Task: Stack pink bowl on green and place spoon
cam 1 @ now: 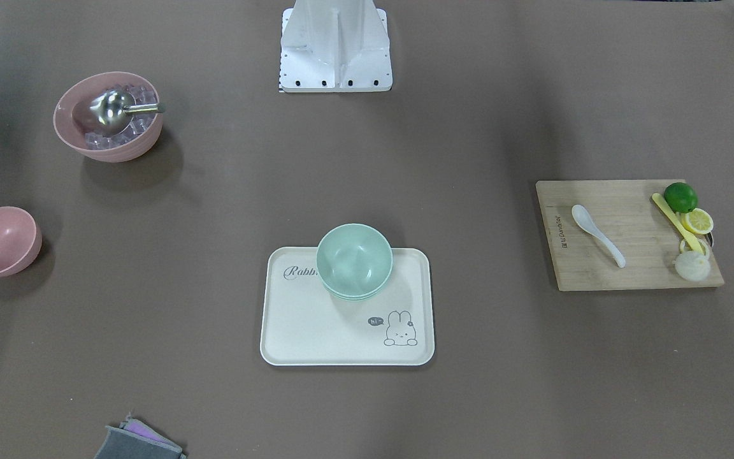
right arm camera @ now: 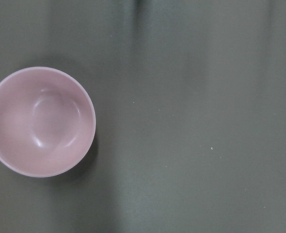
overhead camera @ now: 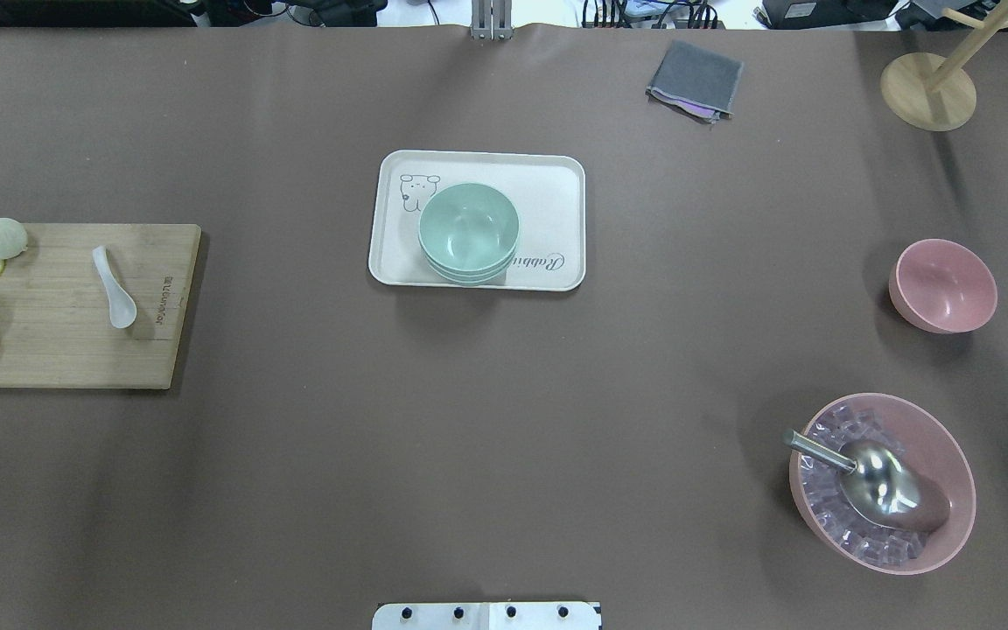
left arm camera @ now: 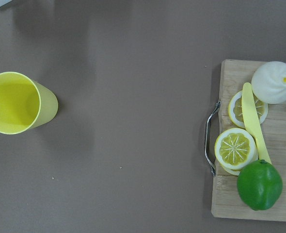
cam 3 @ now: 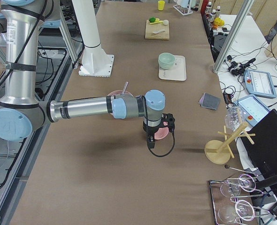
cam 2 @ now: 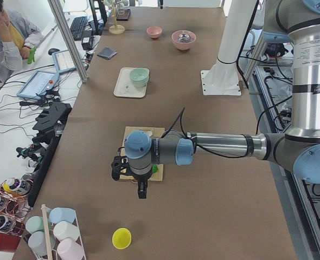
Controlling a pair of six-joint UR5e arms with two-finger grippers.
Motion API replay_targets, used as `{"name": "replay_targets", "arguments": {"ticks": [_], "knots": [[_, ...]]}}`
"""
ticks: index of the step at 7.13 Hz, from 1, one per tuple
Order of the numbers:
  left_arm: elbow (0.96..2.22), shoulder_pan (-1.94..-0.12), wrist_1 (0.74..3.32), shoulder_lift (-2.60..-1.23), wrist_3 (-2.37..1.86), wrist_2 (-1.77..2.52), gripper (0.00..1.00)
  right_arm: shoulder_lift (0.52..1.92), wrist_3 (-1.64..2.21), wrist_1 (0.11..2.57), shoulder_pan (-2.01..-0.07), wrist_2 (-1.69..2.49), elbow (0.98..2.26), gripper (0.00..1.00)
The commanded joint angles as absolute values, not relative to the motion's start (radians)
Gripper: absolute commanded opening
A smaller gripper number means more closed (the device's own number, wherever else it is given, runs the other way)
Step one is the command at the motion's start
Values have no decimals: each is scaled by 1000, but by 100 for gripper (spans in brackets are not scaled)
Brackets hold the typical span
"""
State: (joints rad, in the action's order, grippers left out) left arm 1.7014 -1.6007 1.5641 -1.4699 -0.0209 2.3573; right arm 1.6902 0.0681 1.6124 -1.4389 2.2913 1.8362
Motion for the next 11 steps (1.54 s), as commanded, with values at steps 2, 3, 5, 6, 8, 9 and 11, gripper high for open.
{"name": "replay_targets", "arguments": {"ticks": [2, 3, 5, 6, 8, 9, 11], "knots": [[1756, -1597, 1690, -1384, -26, 2362, 98, 1690, 69, 1614, -1439, 2303, 1836, 100], [1749, -1594, 1690, -1382, -28, 2364, 98, 1690, 69, 1614, -1439, 2304, 1836, 100], [1741, -1592, 1697, -1362, -29, 2367, 98, 1687, 67, 1612, -1439, 2318, 1832, 100], [1744, -1592, 1697, -1362, -31, 2368, 98, 1686, 67, 1614, -1436, 2350, 1829, 100], [1746, -1591, 1697, -1362, -32, 2368, 98, 1680, 67, 1612, -1411, 2425, 1813, 100], [1744, -1586, 1695, -1364, -31, 2368, 98, 1654, 69, 1611, -1382, 2427, 1775, 100], [1744, -1585, 1697, -1367, -31, 2368, 98, 1626, 80, 1582, -1348, 2419, 1738, 100]]}}
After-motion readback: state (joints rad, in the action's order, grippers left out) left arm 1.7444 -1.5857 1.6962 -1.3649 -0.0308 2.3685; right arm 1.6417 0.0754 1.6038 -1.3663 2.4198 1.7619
